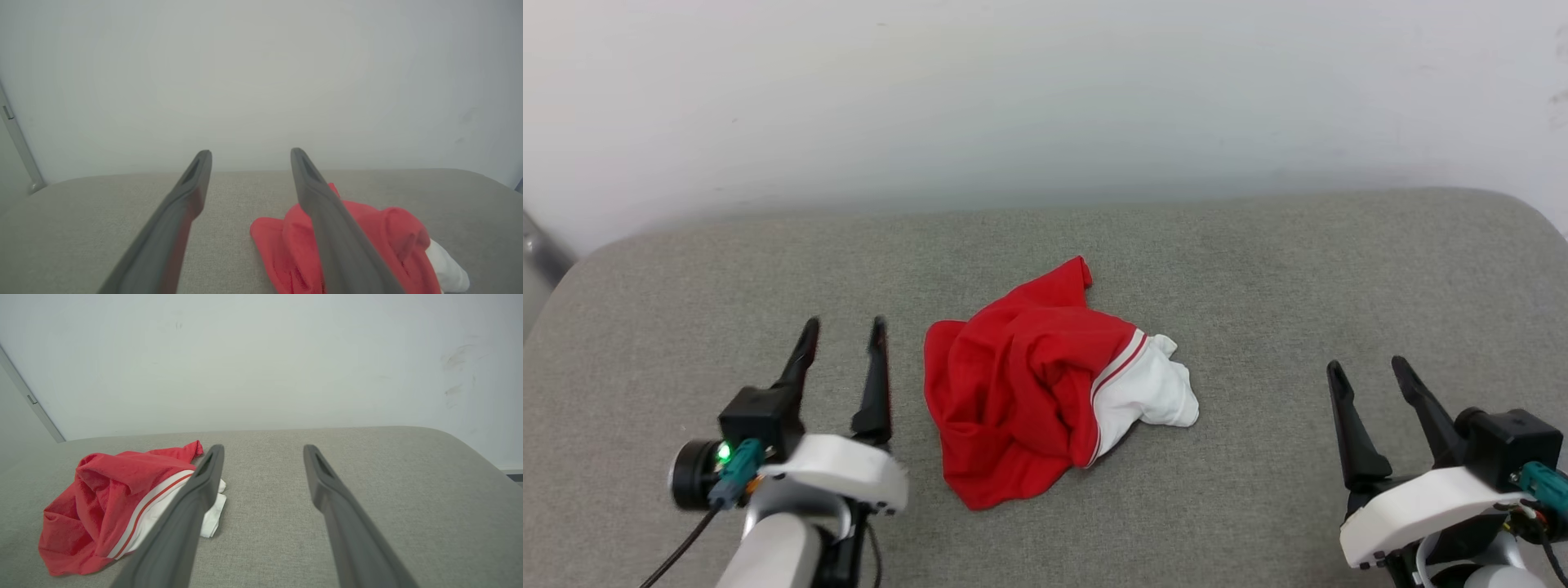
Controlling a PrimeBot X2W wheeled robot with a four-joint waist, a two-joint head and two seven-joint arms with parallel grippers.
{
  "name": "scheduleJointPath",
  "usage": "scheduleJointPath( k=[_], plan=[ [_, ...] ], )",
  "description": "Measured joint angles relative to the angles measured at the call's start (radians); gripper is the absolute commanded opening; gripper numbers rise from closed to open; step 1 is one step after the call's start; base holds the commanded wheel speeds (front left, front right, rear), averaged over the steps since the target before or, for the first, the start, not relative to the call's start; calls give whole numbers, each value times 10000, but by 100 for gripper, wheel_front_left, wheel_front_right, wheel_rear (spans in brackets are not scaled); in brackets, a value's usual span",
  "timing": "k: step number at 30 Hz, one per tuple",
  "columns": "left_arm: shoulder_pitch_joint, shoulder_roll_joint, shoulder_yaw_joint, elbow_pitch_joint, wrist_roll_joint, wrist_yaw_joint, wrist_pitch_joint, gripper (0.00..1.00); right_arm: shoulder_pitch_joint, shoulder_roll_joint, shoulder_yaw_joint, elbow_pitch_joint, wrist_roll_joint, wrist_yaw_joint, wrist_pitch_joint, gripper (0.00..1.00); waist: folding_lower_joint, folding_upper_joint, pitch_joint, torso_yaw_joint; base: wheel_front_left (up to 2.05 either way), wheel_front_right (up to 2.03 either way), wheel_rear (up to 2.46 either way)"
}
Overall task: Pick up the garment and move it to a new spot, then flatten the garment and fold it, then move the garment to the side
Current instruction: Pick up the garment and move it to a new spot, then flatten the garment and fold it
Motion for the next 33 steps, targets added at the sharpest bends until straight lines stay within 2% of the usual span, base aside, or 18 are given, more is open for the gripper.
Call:
scheduleJointPath(
  k=[9, 27, 31, 33],
  plan=[
    [1122, 963, 301, -541, -148, 90, 815, 100, 389, 2, 58, 142, 94, 0, 21, 100, 0, 0, -301, 86, 0, 0, 0],
    [1503, 1068, 173, -991, -171, 355, 1091, 100, 488, 2, 176, -100, -121, 0, 230, 100, 0, 0, -337, 226, 0, 0, 0],
    [1478, 1001, 165, -978, -180, 376, 943, 100, 441, 4, -280, 71, 69, 0, 485, 100, 0, 0, -311, 344, 0, 0, 0],
    [1381, 966, 132, -947, -211, 341, 853, 100, 357, 6, -663, 464, 138, 0, 989, 100, 0, 0, -277, 459, 0, 0, 0]
  ],
)
